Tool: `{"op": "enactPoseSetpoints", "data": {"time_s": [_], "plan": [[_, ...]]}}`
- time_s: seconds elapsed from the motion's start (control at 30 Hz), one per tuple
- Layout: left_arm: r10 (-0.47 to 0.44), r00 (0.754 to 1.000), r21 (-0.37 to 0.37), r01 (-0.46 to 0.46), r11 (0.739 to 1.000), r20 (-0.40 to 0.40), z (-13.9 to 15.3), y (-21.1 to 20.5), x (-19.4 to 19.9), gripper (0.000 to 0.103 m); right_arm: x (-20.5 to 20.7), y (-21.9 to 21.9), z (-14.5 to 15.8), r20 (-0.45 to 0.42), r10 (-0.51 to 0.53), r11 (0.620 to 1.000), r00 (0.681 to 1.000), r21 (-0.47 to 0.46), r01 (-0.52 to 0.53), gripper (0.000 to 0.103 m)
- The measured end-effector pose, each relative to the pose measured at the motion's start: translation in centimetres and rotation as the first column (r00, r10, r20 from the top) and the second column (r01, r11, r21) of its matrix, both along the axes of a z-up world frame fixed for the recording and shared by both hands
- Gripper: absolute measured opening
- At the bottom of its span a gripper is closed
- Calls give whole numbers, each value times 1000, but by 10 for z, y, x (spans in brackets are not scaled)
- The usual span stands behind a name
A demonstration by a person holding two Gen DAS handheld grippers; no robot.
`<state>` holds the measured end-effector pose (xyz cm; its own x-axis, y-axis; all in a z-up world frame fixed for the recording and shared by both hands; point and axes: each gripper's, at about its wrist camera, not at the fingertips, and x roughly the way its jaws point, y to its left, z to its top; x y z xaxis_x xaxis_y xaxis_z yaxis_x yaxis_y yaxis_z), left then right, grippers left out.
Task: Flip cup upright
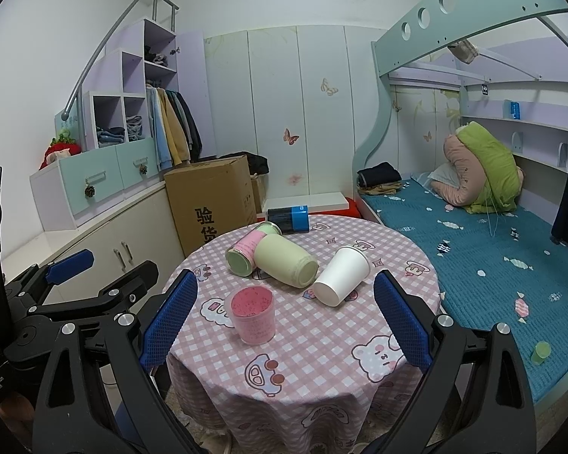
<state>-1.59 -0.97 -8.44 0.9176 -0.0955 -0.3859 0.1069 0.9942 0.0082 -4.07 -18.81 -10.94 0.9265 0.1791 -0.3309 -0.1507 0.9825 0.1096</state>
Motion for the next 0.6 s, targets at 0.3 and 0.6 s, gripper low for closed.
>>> {"op": "enactPoseSetpoints", "data": {"time_s": [0.3,0.6], "plan": [[5,1000,4,-5,1000,5,0,0,0,96,-1,-2,1,-5,-1,1000,1000,6,1,91],[8,1000,11,-8,1000,-9,-3,0,4,96,4,-3,-2,-18,-2,1000,1000,9,2,91]]}}
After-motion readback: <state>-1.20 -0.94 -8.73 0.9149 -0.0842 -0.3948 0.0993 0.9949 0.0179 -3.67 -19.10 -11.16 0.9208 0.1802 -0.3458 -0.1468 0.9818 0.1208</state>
